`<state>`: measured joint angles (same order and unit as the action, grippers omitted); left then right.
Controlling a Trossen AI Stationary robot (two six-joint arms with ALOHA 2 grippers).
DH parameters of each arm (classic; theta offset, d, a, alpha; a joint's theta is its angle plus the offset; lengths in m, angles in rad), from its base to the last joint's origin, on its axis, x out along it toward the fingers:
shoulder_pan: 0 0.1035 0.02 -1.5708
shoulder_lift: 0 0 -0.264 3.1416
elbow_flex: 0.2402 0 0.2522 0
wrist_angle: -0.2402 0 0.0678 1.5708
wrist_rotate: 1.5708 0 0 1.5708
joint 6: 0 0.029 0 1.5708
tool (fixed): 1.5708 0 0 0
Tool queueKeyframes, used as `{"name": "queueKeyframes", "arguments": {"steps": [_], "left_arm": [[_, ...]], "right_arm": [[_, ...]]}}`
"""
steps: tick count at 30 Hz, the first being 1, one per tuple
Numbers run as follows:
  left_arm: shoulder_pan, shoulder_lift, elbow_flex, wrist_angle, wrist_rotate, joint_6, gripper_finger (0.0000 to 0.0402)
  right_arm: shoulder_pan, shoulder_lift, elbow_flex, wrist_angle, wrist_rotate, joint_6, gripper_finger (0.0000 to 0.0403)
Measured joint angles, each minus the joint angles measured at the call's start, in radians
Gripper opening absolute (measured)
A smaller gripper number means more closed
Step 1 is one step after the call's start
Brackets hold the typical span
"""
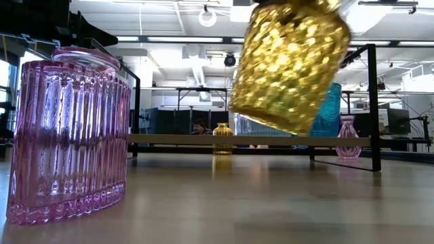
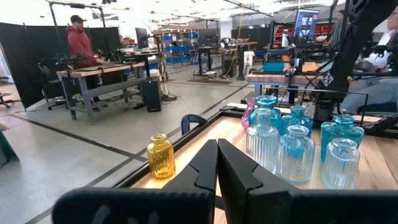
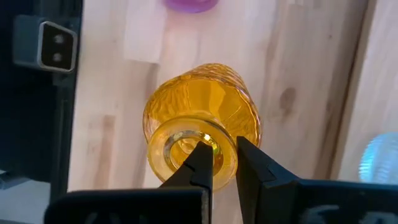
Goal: Sort vases onto shelf
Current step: Put the bottom right yellow vase on the shelf
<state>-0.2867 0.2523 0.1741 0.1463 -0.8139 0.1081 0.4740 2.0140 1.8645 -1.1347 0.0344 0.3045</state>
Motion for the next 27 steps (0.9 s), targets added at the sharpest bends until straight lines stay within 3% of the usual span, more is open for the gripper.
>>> {"name": "queueKeyframes", "arguments": {"steps": [27], "left_arm": [[0.0, 0.0, 0.0, 0.0, 0.0, 0.0, 0.0003]], "right_arm": [[-0.109, 0.074, -0.001, 0.007, -0.065, -0.104, 0.0013]]}}
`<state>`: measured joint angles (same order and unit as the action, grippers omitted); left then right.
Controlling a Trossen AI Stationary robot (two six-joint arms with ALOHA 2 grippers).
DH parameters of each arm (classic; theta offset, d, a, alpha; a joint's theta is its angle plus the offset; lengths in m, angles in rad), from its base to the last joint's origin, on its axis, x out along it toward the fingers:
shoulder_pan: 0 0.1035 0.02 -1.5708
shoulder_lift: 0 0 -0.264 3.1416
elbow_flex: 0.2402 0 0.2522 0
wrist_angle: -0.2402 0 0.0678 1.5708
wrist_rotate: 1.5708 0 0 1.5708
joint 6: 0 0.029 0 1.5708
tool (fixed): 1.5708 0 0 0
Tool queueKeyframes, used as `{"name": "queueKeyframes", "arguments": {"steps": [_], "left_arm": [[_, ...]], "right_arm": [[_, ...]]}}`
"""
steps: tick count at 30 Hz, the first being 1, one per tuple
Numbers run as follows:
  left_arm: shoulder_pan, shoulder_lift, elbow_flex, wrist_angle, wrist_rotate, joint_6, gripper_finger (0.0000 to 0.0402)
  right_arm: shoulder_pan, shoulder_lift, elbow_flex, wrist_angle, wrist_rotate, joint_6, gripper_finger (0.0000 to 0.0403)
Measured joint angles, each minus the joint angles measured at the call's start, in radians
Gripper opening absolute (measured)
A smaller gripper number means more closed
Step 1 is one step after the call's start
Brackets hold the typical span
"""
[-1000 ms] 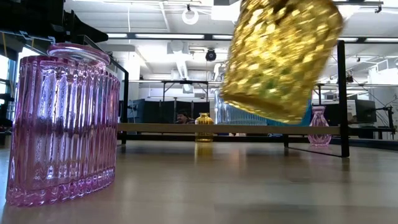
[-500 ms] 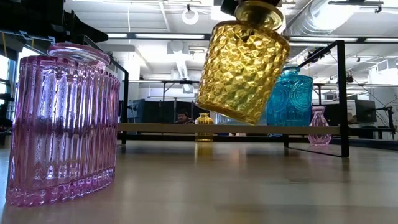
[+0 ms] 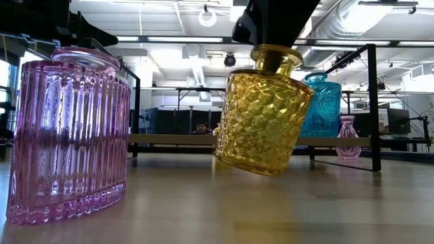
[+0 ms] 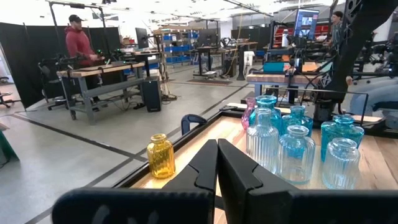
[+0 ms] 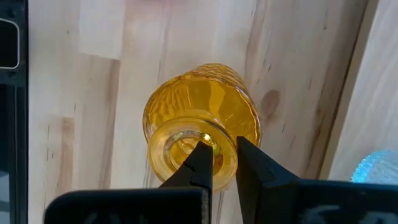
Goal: Sort vases onto shelf
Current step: Put the bottom right yellow vase on the shelf
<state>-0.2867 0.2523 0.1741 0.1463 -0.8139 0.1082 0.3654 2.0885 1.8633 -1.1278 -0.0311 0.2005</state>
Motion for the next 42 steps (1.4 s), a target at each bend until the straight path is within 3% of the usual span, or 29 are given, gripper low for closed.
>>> {"name": "queueKeyframes", "arguments": {"steps": [11, 24, 29, 31, 37, 42], "left_arm": [[0.0, 0.0, 0.0, 0.002, 0.0, 0.0, 0.0003], [0.004, 0.001, 0.0, 0.001, 0.007, -0.044, 0.0003], [0.005, 0.019, 0.0, 0.042, 0.26, -0.017, 0.0001], [0.004, 0.052, 0.001, 0.065, 0.311, -0.018, 0.0001], [0.005, 0.244, 0.059, 0.096, 0.317, -0.018, 0.0], [0.005, 0.46, 0.182, 0.11, 0.368, -0.009, 0.0]], "right_arm": [[-0.025, 0.001, 0.0, 0.025, -0.003, -0.018, 0.0056], [-0.041, 0.0, 0.0, 0.055, 0.021, -0.028, 0.006], [-0.045, -0.034, 0.0, 0.022, 0.027, -0.034, 0.0055], [-0.031, -0.067, 0.0, 0.0, 0.063, -0.047, 0.0044], [0.085, -0.191, -0.029, -0.04, 0.311, -0.089, 0.0005], [0.166, -0.339, -0.218, 0.075, 0.446, -0.034, 0.0002]]}}
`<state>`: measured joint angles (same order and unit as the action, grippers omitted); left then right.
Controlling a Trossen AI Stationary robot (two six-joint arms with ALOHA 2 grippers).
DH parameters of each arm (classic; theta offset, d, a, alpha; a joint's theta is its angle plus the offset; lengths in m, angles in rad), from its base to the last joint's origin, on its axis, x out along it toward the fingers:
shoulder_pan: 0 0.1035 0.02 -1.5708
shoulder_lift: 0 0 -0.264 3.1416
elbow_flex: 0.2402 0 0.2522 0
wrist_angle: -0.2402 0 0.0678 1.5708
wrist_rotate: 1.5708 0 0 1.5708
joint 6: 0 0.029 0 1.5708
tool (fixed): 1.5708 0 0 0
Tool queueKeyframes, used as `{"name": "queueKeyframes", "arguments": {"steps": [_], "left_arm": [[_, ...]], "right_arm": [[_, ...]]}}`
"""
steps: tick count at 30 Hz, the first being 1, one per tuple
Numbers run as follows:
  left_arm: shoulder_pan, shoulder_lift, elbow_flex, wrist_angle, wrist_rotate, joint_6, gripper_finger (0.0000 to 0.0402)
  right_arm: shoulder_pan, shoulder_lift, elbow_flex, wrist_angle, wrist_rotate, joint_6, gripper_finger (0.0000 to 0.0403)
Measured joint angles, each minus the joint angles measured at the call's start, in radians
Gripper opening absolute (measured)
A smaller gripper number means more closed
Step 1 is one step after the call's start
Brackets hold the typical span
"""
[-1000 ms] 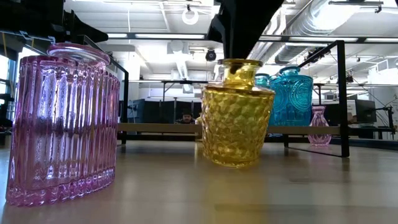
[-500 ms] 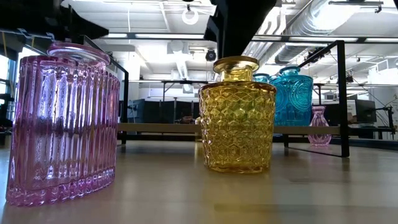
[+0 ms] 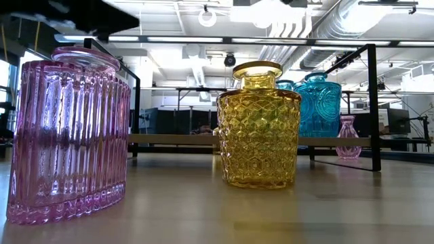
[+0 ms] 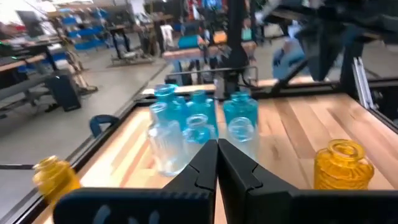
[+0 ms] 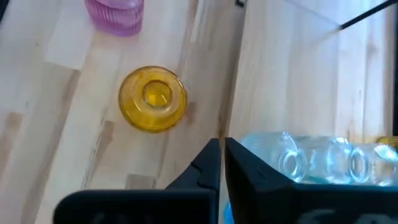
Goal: Sort vases onto shelf
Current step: Put the bottom right yellow vase on the shelf
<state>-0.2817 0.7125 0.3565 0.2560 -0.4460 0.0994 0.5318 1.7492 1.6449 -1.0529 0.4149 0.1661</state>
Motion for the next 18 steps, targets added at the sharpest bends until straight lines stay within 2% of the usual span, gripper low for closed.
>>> {"name": "queueKeyframes", "arguments": {"steps": [6, 13, 18], "left_arm": [[0.0, 0.275, 0.203, -0.048, 0.118, -0.001, 0.0], [0.0, 0.532, 0.491, -0.249, 0.213, -0.07, 0.0], [0.0, 0.695, 0.682, -0.423, 0.264, -0.104, 0.0005]], "right_arm": [[0.082, -0.233, -0.311, 0.232, 0.084, 0.044, 0.0001], [0.177, -0.493, -0.578, 0.45, 0.247, 0.035, 0.0], [0.216, -0.617, -0.731, 0.591, 0.341, -0.009, 0.0]]}}
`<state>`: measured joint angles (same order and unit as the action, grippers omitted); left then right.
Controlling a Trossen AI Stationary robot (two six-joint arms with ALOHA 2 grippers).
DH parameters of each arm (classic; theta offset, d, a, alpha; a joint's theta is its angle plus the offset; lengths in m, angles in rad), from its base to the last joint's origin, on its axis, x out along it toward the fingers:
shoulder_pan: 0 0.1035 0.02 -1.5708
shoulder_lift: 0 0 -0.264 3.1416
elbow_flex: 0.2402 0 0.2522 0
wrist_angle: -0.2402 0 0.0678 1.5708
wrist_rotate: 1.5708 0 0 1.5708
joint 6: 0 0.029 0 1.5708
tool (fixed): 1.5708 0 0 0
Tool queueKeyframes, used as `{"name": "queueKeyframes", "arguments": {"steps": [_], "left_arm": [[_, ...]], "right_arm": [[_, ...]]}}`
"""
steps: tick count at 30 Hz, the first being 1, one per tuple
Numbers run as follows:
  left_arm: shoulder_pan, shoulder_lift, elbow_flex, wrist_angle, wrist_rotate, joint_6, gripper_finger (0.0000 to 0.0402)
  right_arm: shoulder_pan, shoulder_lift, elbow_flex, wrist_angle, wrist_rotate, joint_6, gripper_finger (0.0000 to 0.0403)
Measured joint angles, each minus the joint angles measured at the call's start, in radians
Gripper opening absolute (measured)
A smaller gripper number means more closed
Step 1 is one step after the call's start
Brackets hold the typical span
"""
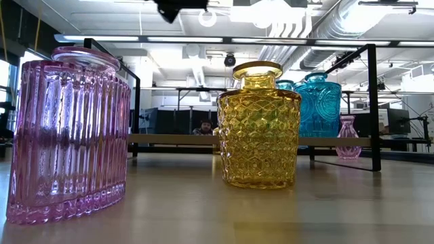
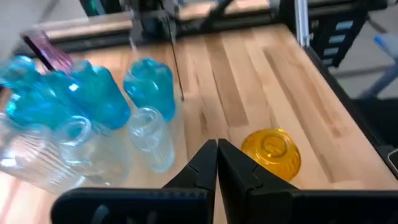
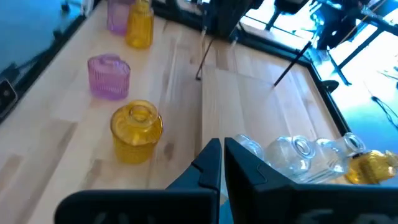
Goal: Sort vases onto shelf
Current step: Put the bottom right yellow vase on the shelf
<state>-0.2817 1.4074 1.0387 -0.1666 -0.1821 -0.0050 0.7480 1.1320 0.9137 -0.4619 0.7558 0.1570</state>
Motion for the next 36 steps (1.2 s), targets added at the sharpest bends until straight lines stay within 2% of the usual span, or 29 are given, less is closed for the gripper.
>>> {"name": "queueKeyframes", "arguments": {"steps": [4, 8, 15, 23, 36], "left_arm": [[0.0, 0.116, 0.15, -0.149, 0.048, -0.051, 0.0028], [0.0, 0.22, 0.287, -0.276, 0.112, -0.103, 0.0061], [-0.027, 0.388, 0.433, -0.404, 0.167, -0.125, 0.0116], [-0.044, 0.498, 0.51, -0.417, 0.17, -0.124, 0.0156], [0.009, 0.531, 0.511, -0.419, 0.204, -0.169, 0.0159]], "right_arm": [[0.001, -0.048, -0.077, 0.071, 0.003, 0.0, 0.0], [0.001, -0.053, -0.098, 0.082, 0.002, 0.0, 0.0], [0.005, -0.053, -0.098, 0.084, 0.002, -0.001, 0.0], [0.006, -0.052, -0.098, 0.084, 0.0, 0.001, 0.0], [0.006, -0.051, -0.098, 0.086, 0.0, 0.0, 0.0]]}}
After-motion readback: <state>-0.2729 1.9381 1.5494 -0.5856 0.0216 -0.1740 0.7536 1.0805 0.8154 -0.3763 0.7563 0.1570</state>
